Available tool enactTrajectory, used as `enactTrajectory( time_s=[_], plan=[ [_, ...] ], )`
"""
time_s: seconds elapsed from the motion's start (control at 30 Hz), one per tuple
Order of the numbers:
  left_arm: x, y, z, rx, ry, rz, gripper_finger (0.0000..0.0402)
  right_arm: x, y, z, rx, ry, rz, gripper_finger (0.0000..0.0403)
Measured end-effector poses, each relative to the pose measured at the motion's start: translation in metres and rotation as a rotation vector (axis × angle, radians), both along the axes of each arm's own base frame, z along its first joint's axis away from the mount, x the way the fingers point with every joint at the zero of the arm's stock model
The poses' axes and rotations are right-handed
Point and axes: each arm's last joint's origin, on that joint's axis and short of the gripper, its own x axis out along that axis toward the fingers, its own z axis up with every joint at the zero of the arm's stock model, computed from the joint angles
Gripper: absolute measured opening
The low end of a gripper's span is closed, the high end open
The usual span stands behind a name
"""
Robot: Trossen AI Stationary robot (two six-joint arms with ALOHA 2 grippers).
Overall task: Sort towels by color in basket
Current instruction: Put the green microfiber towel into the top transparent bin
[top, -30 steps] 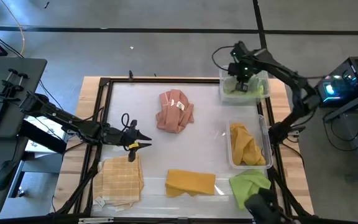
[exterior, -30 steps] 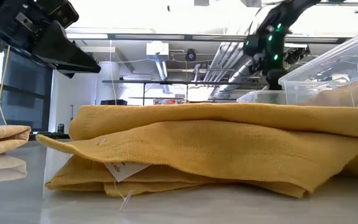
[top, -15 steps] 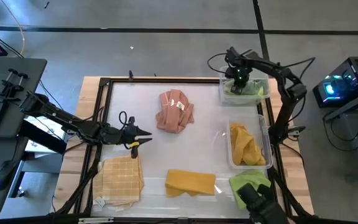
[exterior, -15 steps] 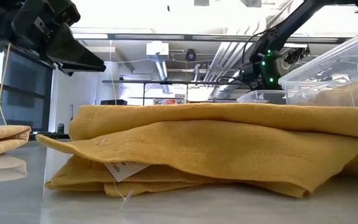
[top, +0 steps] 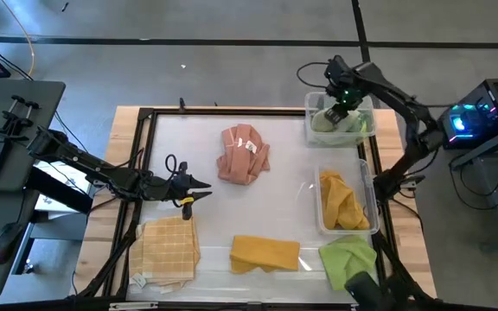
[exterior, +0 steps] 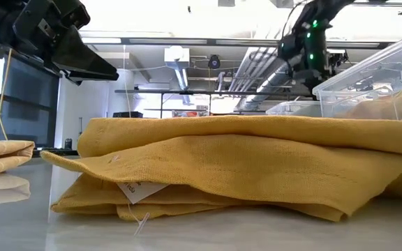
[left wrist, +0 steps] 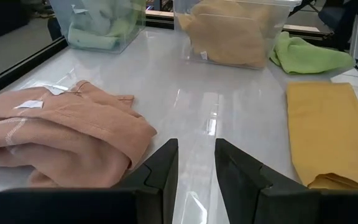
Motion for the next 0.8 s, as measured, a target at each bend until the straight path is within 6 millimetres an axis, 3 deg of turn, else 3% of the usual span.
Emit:
enactTrajectory(
  time_s=[0.1, 0.23, 0.57, 0.7, 0.8],
  plan=[
    [0.000, 0.000, 0.000, 0.000, 0.000, 0.000, 0.0094, 0.000, 0.012, 0.005, -0.067, -0.053, -0.017, 0.0144],
    [0.000, 0.000, 0.000, 0.000, 0.000, 0.000, 0.0094, -0.004, 0.009, -0.006, -0.132, -0.113, -0.119, 0.0140],
    [0.000, 0.000, 0.000, 0.001, 0.001, 0.000, 0.0094, -0.017, -0.006, -0.083, -0.043, -0.040, -0.161, 0.0097],
    [0.000, 0.000, 0.000, 0.001, 0.001, 0.000, 0.0094, -0.018, -0.007, -0.082, -0.039, -0.033, -0.115, 0.0095],
    [0.000, 0.000, 0.000, 0.001, 0.001, 0.000, 0.0094, -0.018, -0.007, -0.064, -0.044, -0.037, -0.099, 0.0102]
  ],
)
